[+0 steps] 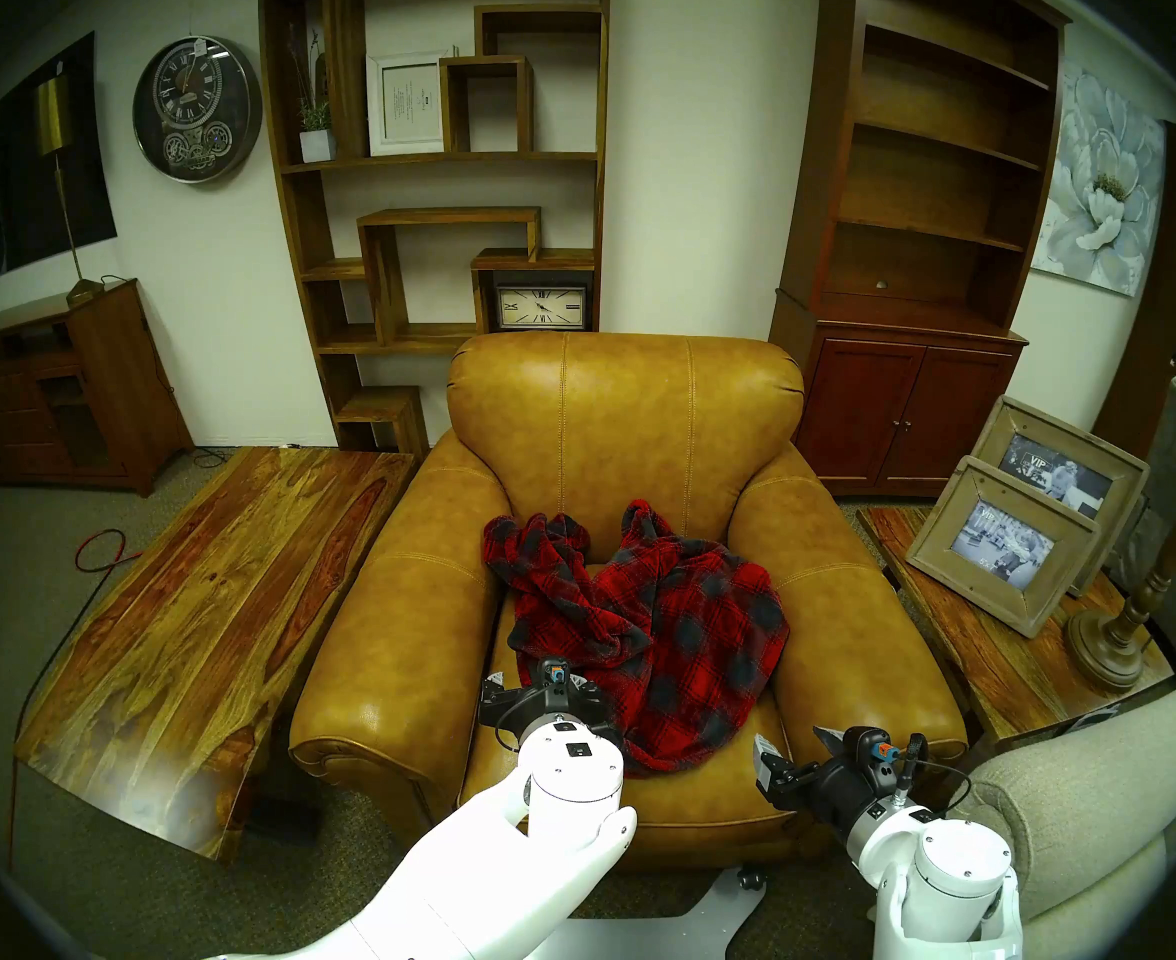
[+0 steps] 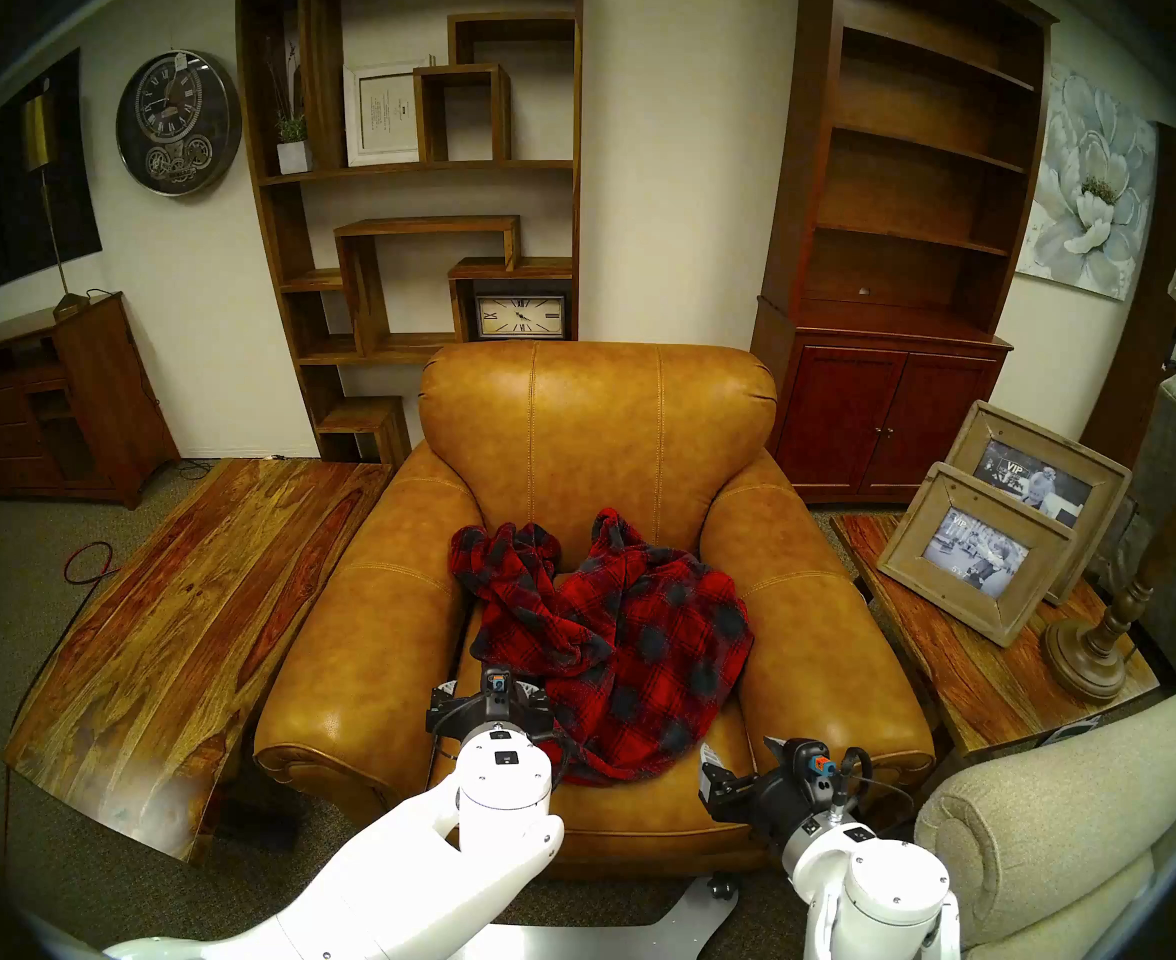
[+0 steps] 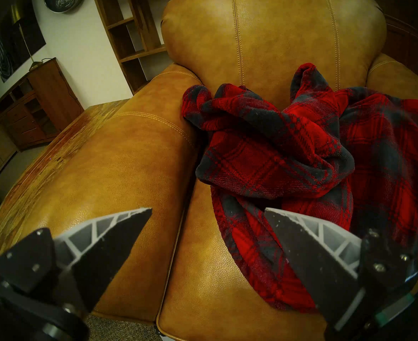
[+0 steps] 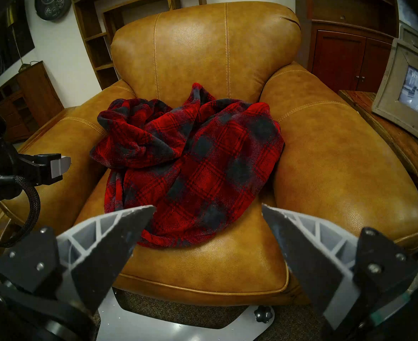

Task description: Move the blanket from sofa and drape it over the sofa arm

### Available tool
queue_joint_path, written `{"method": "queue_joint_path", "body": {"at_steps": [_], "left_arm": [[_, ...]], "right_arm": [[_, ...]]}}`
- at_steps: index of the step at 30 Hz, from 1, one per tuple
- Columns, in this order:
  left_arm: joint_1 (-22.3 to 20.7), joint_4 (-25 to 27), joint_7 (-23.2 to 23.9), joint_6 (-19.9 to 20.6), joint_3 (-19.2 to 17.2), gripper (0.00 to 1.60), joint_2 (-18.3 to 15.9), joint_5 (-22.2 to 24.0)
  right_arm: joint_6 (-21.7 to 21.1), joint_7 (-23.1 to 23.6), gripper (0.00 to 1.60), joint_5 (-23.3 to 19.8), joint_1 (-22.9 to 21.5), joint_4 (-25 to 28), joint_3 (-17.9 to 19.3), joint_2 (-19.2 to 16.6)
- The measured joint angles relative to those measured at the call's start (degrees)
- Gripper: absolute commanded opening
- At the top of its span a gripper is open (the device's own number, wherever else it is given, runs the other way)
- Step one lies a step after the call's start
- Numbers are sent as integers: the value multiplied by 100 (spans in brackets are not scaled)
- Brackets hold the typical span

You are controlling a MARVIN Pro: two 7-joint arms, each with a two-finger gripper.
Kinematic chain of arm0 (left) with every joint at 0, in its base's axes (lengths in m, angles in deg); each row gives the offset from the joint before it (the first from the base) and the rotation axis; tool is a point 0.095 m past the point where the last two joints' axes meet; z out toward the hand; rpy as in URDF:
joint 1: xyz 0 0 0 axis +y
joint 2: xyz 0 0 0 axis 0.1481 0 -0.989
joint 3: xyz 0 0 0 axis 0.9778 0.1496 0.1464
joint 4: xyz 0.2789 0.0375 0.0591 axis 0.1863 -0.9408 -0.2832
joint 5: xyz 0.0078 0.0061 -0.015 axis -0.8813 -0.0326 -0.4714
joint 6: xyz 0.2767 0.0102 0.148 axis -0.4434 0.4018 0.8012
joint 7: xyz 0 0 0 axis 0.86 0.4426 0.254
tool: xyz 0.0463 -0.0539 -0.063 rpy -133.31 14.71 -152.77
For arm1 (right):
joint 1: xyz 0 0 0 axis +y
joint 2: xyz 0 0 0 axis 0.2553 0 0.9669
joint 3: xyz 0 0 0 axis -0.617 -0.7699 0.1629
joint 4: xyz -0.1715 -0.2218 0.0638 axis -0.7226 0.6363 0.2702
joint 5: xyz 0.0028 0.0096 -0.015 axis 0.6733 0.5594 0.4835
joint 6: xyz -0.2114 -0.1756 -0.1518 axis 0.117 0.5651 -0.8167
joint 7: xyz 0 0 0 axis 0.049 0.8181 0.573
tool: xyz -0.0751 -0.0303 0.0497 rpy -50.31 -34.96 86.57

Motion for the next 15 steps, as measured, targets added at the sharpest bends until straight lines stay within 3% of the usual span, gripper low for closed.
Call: {"method": "queue_joint_path", "body": {"at_steps": [7, 15], "left_arm": [[-1, -4, -1, -2, 1, 160, -1, 0], [-1, -13, -2, -4, 1, 160, -1, 0]], "right_arm": [[26, 20, 160, -6, -301, -212, 11, -161], [34, -328, 160, 144, -761, -770, -582, -410]]}}
